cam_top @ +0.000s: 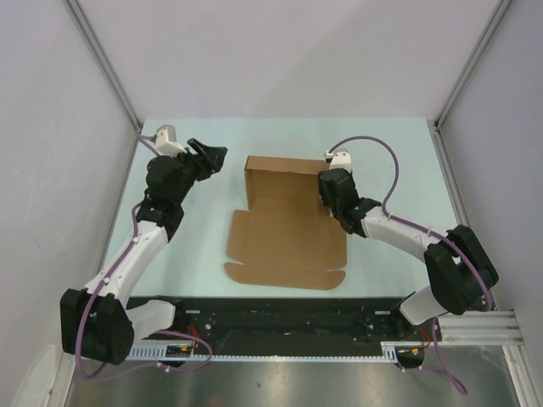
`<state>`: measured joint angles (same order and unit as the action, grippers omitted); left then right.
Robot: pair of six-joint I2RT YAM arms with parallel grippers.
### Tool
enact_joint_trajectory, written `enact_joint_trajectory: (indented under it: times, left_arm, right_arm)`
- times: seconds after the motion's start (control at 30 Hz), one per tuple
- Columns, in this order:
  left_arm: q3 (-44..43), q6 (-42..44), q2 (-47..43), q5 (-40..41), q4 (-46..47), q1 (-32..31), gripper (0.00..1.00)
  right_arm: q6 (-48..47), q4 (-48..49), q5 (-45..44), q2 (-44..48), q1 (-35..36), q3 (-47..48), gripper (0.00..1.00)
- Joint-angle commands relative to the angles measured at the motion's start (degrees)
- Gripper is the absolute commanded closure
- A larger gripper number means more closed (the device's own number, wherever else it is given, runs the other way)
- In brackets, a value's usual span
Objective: Fold the paper box
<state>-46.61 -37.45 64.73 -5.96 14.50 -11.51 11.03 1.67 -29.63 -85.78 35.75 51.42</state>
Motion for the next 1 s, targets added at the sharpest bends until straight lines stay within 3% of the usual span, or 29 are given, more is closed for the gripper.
enact_joint_trajectory:
  times: [0.0, 0.2, 0.5, 0.77, 0.8, 0.87, 0.9, 0.97]
  left_arm:
    - [0.03, 0.80, 0.22, 1.30, 0.18, -1.15, 0.33]
    - [-1.64, 0.80, 2.50, 0.69, 0.09, -1.76, 0.33]
    - [-4.28, -0.60, 7.07, -0.81, 0.44, -1.85, 0.33]
    - [-5.16, -2.45, 9.45, -0.12, 0.70, -1.85, 0.34]
    - [-5.07, -2.62, 9.28, 0.07, 0.88, -1.94, 0.33]
    - [-5.42, -2.72, 8.75, 1.46, 0.70, -1.85, 0.34]
    - [-5.94, -2.54, 8.49, 2.17, 0.35, -1.85, 0.34]
    - [-6.56, -1.93, 7.70, 3.40, -0.78, -1.76, 0.33]
  right_arm:
    - [5.40, 1.41, 3.25, -1.15, -2.95, 0.70, 0.60]
    - [12.17, -4.92, 13.62, -2.46, -9.19, 4.47, 0.78]
    - [21.29, -12.30, 27.42, -7.39, -16.67, 15.64, 0.97]
    - [39.50, -13.10, 45.17, -6.42, -23.88, 16.43, 0.98]
    - [40.29, -13.18, 45.79, -6.16, -24.14, 16.43, 0.96]
    - [40.66, -15.11, 46.24, -6.24, -24.23, 16.87, 0.83]
    - [40.13, -16.77, 45.89, -6.59, -24.15, 18.09, 0.65]
    - [38.03, -21.26, 45.19, -7.30, -24.23, 18.89, 0.51]
